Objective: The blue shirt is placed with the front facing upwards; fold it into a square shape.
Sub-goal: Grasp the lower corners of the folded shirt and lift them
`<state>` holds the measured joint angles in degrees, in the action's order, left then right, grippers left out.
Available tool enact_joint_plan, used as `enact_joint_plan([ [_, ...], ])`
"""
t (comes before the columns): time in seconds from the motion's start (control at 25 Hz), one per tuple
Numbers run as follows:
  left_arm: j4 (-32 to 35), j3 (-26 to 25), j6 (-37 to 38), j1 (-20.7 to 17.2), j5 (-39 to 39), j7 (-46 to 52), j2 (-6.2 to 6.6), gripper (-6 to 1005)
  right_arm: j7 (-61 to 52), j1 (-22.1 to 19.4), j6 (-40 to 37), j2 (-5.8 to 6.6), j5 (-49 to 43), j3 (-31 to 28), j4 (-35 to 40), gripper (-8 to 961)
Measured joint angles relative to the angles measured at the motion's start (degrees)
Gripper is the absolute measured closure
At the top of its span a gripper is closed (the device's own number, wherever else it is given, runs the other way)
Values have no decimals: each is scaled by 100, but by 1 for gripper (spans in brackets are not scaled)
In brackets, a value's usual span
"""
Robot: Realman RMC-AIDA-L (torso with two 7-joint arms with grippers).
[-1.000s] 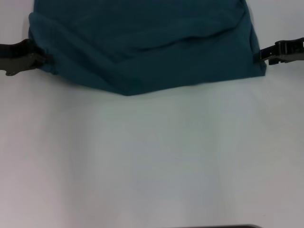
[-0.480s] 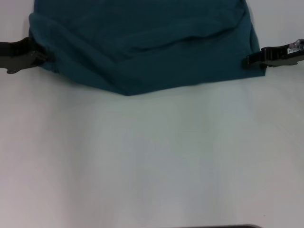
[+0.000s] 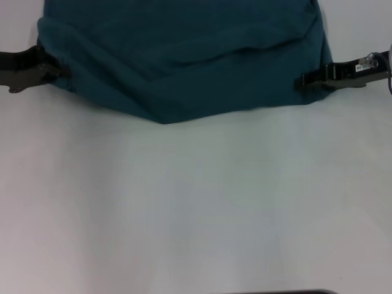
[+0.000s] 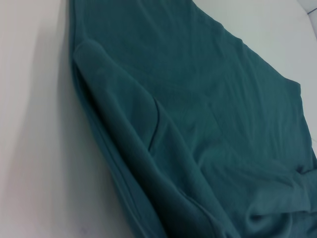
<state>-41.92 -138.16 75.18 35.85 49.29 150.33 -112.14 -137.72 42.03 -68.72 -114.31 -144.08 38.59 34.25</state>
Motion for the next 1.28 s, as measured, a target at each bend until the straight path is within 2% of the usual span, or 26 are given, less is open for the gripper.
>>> enact_joint_plan([
  [0.72,-15,-9,1,45,3,19,-1,945,-63,-61,-81,89,-32,-2,26,393],
  [1.04,-7,15,11,44,-40,34,0,944,-105,-84,-69,157,-105,-3,17,692],
  [1.16,12,56,122,43,-61,31,66,944,-175,-95,-212,215,-234,0,42,809],
  [1.24,38,73,267,36,-130,22,125,944,-207,-96,-378,264,-314,0,61,923],
  [1.28,35,73,357,30,-196,21,144,945,-210,-95,-500,292,-330,0,72,923],
])
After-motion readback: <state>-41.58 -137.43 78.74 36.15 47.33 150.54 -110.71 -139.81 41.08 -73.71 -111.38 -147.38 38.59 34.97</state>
